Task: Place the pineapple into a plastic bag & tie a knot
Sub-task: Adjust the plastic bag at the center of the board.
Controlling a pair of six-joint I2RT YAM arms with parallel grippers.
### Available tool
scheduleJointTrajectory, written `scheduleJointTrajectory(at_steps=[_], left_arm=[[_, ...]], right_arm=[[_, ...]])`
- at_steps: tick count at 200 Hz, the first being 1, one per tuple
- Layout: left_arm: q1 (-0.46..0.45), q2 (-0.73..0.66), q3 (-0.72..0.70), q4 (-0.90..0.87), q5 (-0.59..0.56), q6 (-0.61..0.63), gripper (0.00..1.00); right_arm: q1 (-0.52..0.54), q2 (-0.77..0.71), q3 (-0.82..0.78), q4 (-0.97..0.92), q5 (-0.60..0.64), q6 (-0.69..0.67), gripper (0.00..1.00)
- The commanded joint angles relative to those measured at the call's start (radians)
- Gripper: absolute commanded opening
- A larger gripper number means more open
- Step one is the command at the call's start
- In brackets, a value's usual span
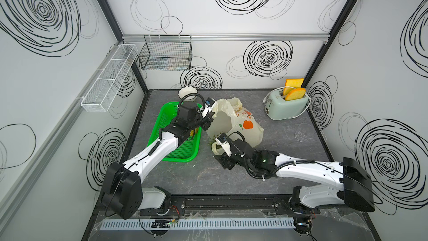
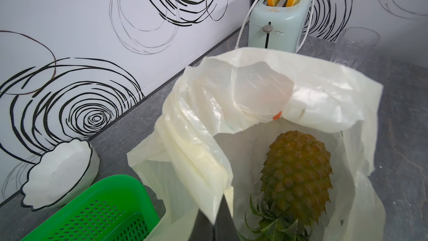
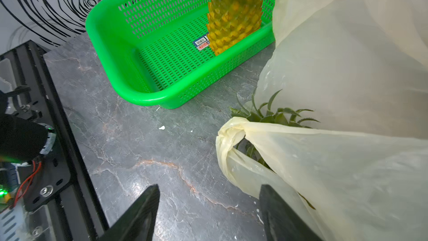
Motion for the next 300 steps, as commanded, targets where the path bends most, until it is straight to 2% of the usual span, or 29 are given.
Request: scheduleJointTrajectory(at_steps=[1,68,94,122,161,196,225,248,270,300], left_arm=[[0.006,0.009,0.020,0.040,0.024,-0.012,0.00],[0.006,0.004,0.008,0.036,0.024,-0.024,0.00],[0.006,0.003,0.005,0.037,0.021,-0.026,0.00],[0.006,0.003,0.007,0.033,0.018,-0.027,0.00],[0.007,0.009,0.011,0.034,0.003,-0.033,0.00],[0.008,0.028,0.029,0.033,-0.015,-0.046,0.00],[0.009,0.034,0.034,0.034,-0.013,-0.047,0.00],[0.008,0.034,0.031,0.038,-0.010,-0.050,0.00],[0.004,0.037,0.028,0.045,-0.003,-0.056,0.00],[-0.004,0.043,0.028,0.042,-0.002,-0.056,0.00]], right_arm=[[0.014,0.064,-0.025,0.117,0.055,-0.040,0.71],[0.010,0.263,-0.003,0.266,0.200,-0.032,0.61],[0.008,0.316,0.014,0.284,0.223,-0.022,0.51],[0.008,0.330,0.014,0.298,0.220,-0.014,0.35],[0.006,0.260,-0.037,0.329,0.188,-0.017,0.00],[0.005,0.129,-0.119,0.310,0.119,-0.020,0.00],[0.004,-0.035,-0.206,0.197,0.061,-0.032,0.00],[0.005,-0.182,-0.308,0.111,0.053,-0.035,0.00],[0.005,-0.307,-0.406,0.105,0.050,-0.032,0.00],[0.004,-0.363,-0.411,0.132,-0.018,-0.050,0.31]])
